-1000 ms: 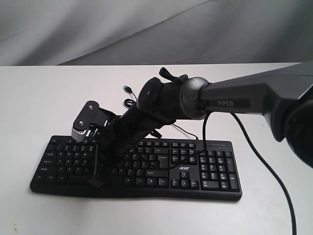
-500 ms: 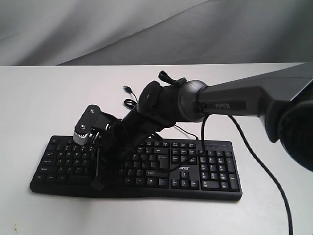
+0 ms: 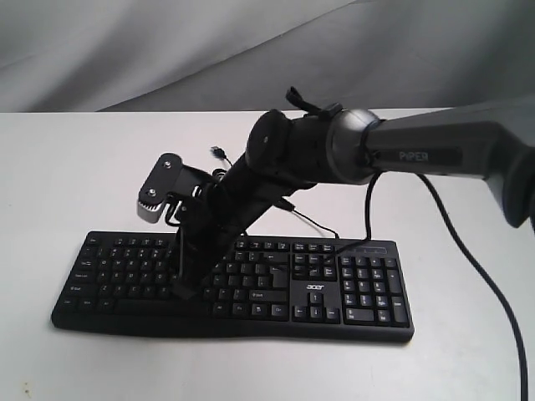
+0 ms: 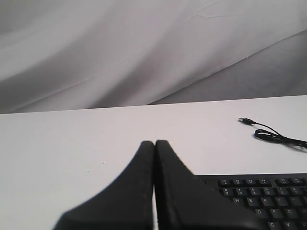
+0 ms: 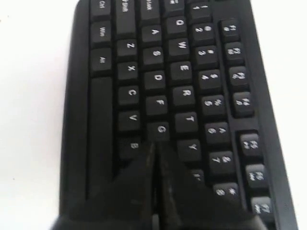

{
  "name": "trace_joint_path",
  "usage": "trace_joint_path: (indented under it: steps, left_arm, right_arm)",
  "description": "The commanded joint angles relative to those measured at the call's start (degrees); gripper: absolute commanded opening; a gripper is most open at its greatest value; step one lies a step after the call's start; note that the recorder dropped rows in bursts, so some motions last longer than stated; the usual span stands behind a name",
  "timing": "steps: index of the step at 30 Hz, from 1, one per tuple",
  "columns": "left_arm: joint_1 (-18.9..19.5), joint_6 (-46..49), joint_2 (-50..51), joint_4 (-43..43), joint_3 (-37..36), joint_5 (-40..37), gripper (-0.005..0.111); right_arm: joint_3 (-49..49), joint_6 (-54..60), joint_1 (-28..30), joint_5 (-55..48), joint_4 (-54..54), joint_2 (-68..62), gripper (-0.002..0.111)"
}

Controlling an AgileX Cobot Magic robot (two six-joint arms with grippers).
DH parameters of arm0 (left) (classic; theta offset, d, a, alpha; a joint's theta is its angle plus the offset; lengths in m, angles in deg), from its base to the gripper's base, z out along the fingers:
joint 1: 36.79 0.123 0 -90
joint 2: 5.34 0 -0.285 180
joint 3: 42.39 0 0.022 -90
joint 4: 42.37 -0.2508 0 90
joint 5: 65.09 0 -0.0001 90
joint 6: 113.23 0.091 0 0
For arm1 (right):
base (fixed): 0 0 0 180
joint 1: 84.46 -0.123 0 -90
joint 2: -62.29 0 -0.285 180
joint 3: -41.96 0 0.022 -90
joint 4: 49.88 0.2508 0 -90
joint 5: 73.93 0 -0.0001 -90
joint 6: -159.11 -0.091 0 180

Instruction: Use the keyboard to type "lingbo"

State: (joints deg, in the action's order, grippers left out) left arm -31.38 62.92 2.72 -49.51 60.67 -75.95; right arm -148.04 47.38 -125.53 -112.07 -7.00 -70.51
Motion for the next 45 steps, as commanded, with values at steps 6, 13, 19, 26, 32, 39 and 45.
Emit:
trace_joint_path:
  steps: [6, 13, 19, 26, 32, 39, 45]
  left_arm:
    - [-0.3, -0.1, -0.3, 0.0, -0.3, 0.4, 0.001]
    - [-0.3, -0.1, -0.3, 0.0, -0.3, 0.4, 0.001]
    - [-0.3, -0.1, -0.3, 0.0, -0.3, 0.4, 0.001]
    - [-0.3, -0.1, -0.3, 0.0, -0.3, 0.4, 0.001]
    - [-0.3, -0.1, -0.3, 0.0, -0.3, 0.4, 0.001]
    - [-0.3, -0.1, -0.3, 0.0, -0.3, 0.4, 0.001]
    - [-0.3, -0.1, -0.3, 0.0, -0.3, 0.4, 0.001]
  right_arm:
    - [5.4, -2.4, 4.5, 3.0, -2.0, 1.6, 0.000]
    - [7.4, 2.2, 5.0, 5.1, 3.4, 1.8, 0.000]
    - [7.4, 2.8, 5.0, 4.8, 4.4, 1.8, 0.000]
    - [7.4, 2.8, 5.0, 4.4, 4.4, 1.8, 0.000]
    - [7.4, 2.8, 5.0, 3.6, 4.5, 0.6, 0.000]
    - [7.4, 2.8, 5.0, 2.2, 4.3, 1.9, 0.000]
    - [7.4, 1.8, 5.0, 0.5, 1.8, 6.3, 0.000]
